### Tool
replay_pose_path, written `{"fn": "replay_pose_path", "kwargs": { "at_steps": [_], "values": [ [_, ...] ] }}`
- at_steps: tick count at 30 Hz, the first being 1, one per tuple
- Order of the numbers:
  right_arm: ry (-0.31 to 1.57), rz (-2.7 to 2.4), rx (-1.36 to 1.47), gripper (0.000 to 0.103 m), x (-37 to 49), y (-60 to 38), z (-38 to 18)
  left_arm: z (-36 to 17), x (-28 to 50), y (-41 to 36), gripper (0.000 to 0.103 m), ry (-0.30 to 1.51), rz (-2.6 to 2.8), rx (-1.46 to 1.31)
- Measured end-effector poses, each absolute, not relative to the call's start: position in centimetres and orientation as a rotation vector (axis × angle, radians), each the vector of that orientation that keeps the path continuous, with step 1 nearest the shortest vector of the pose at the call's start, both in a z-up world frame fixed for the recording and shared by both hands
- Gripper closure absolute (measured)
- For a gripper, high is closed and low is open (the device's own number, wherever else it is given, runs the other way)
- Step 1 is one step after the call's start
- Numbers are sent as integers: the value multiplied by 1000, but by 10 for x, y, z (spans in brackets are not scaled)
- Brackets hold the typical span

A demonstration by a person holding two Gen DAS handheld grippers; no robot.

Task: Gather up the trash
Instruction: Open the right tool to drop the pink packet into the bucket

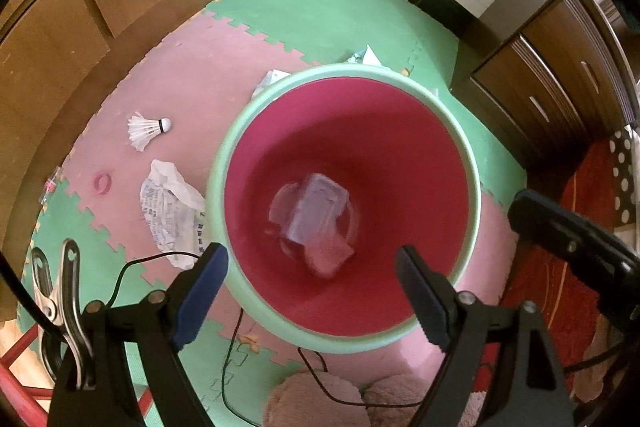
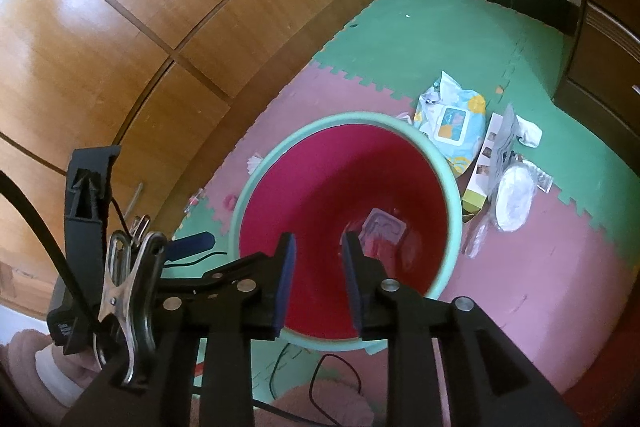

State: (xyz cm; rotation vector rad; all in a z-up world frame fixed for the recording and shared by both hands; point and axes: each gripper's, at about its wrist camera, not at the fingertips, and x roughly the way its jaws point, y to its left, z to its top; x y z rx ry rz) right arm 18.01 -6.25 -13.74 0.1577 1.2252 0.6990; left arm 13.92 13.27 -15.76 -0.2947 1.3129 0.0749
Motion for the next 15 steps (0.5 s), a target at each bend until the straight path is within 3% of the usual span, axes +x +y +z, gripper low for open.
{"fn": "replay_pose_path", "kwargs": {
  "at_steps": [15],
  "values": [
    [1228, 599, 142, 75, 194, -65, -137, -154, 144, 175, 14, 1283, 93, -304]
  ]
}}
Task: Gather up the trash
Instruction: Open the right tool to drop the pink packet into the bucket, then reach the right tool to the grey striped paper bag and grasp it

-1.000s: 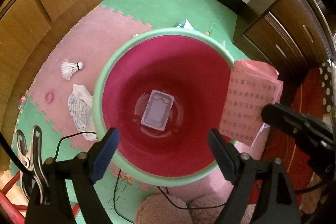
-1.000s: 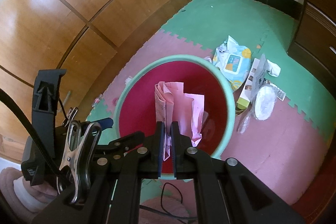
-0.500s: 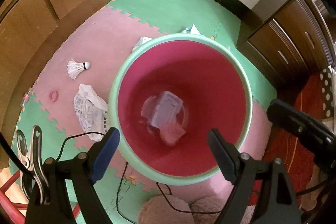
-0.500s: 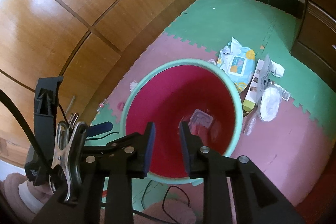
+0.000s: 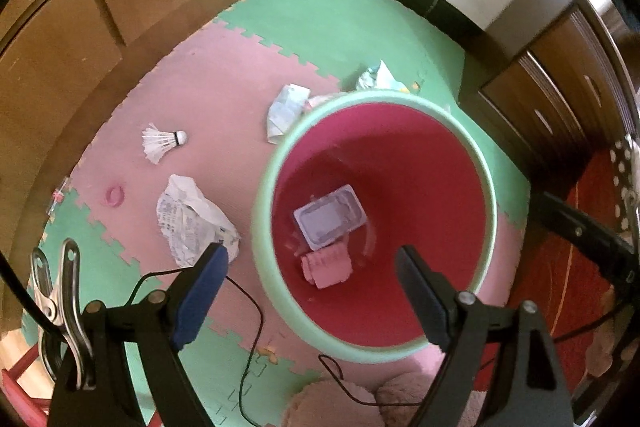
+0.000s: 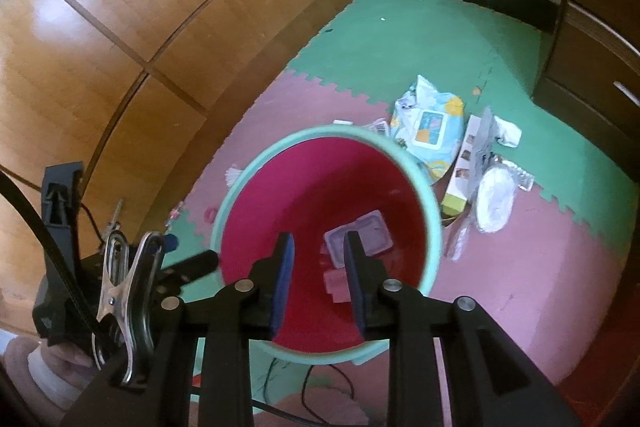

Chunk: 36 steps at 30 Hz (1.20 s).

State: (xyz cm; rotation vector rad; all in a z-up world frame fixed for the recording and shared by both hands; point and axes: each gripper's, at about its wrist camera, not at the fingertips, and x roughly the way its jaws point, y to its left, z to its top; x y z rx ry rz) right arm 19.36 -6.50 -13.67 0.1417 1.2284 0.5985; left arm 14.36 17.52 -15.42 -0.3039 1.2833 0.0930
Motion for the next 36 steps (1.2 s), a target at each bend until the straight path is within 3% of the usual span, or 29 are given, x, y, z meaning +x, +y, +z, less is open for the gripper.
{"fn": "replay_pose_path", "kwargs": {
  "at_steps": [19, 36],
  "values": [
    [1231, 637, 130, 73, 230, -132, -159, -143, 131, 175, 14, 1268, 366, -434],
    [1266, 448, 197, 73, 245, -159, -192, -189, 92, 280, 14, 1292, 547, -586]
  ]
}}
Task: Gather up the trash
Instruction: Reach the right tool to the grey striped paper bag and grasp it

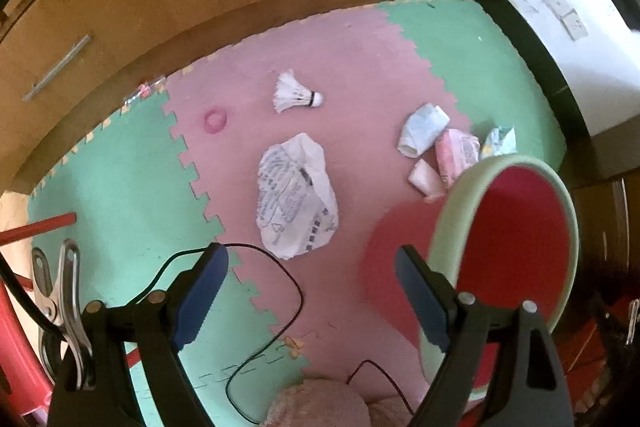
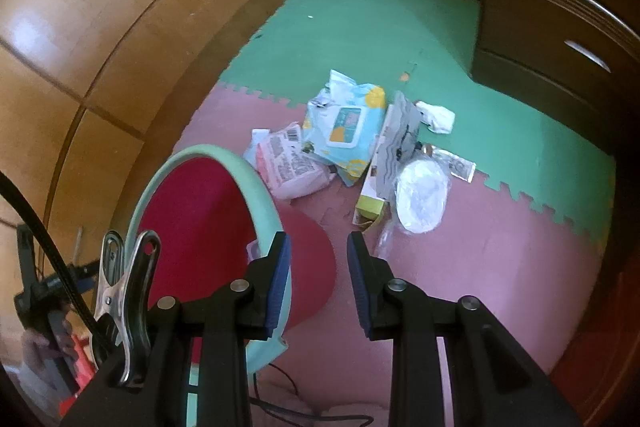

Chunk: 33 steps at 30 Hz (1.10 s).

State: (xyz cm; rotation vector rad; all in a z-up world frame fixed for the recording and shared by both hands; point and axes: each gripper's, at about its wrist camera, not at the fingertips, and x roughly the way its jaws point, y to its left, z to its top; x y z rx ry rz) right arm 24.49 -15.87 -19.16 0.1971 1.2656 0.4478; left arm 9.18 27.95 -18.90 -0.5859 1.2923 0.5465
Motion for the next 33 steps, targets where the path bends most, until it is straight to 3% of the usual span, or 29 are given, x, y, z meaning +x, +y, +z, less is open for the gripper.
{"fn": "replay_pose_path", "kwargs": {
  "at_steps": [16, 26, 28, 33],
  "values": [
    [1226, 334, 158, 73, 264, -143, -178, -199, 111, 313, 14, 1282, 469, -575],
    [1281, 356, 127, 73, 310, -152, -239, -224, 119, 311, 14, 1303, 577, -597],
    [1288, 366, 110, 64, 322, -151, -256, -235, 120, 308, 14, 1320, 602, -603],
    [1311, 342, 91, 57, 354, -147, -299, -254, 126, 299, 14, 1335, 629, -633]
  ]
}}
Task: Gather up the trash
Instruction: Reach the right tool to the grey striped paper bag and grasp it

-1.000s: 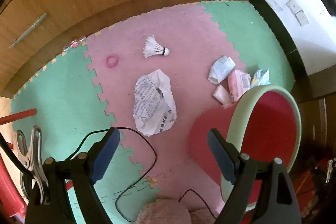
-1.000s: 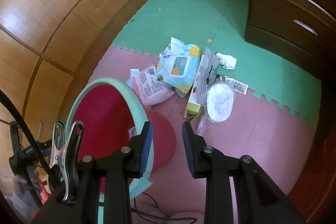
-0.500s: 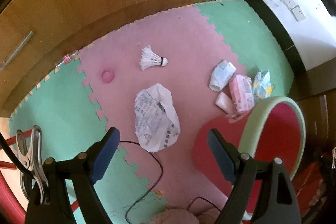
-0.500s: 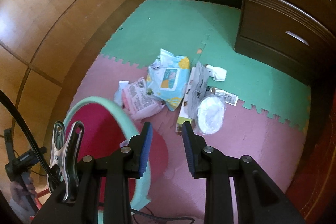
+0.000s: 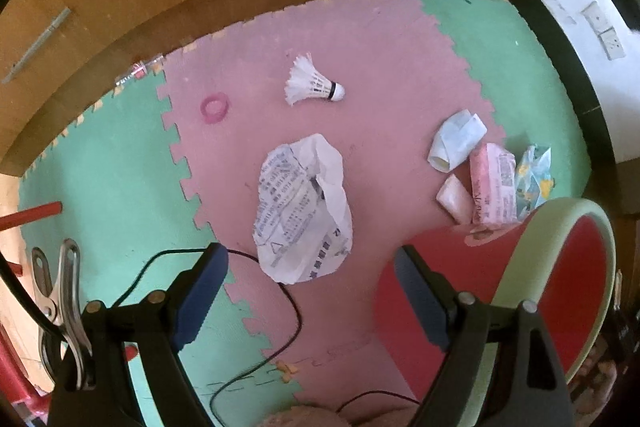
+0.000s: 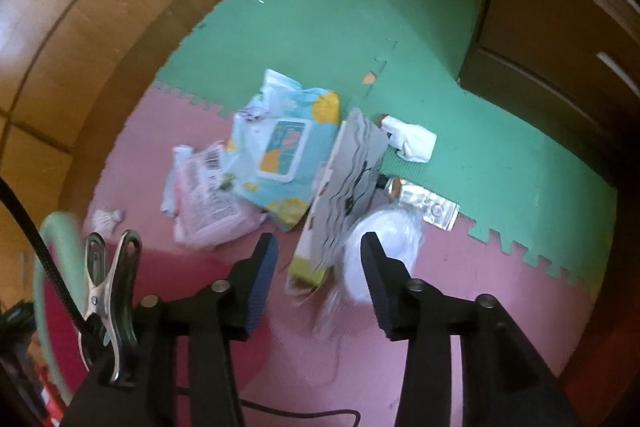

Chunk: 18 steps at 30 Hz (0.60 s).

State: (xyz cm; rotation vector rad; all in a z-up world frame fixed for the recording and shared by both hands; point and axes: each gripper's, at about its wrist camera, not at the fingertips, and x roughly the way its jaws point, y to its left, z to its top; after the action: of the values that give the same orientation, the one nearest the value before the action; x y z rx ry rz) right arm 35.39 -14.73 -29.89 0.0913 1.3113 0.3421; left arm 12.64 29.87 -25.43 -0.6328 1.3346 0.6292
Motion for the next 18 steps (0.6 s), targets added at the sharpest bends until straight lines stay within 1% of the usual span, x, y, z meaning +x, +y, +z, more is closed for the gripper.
{"fn": "replay_pose_path", "kwargs": {
  "at_steps": [5, 12, 13, 14, 15, 16, 17, 18],
  "values": [
    [1357, 315, 127, 56, 384, -140, -342, -263, 133, 294, 14, 1349, 637, -606],
    [1406, 269, 139, 56, 404, -132, -383, -277, 128, 306, 14, 1343, 671, -596],
    [1414, 260, 139, 59, 405, -133, -388, -278, 126, 310, 14, 1341, 685, -595],
    [1419, 252, 141, 64, 406, -134, -392, -280, 123, 315, 14, 1338, 704, -596],
    [1423, 250, 149, 80, 407, -135, -395, -281, 118, 322, 14, 1331, 722, -598],
    [1424, 240, 142, 84, 406, -136, -397, -282, 114, 328, 14, 1326, 738, -600],
    [1418, 232, 127, 86, 406, -136, -397, -282, 110, 334, 15, 1321, 756, -601],
    [1410, 235, 117, 92, 405, -137, -396, -283, 105, 342, 15, 1314, 778, -604]
  ]
}}
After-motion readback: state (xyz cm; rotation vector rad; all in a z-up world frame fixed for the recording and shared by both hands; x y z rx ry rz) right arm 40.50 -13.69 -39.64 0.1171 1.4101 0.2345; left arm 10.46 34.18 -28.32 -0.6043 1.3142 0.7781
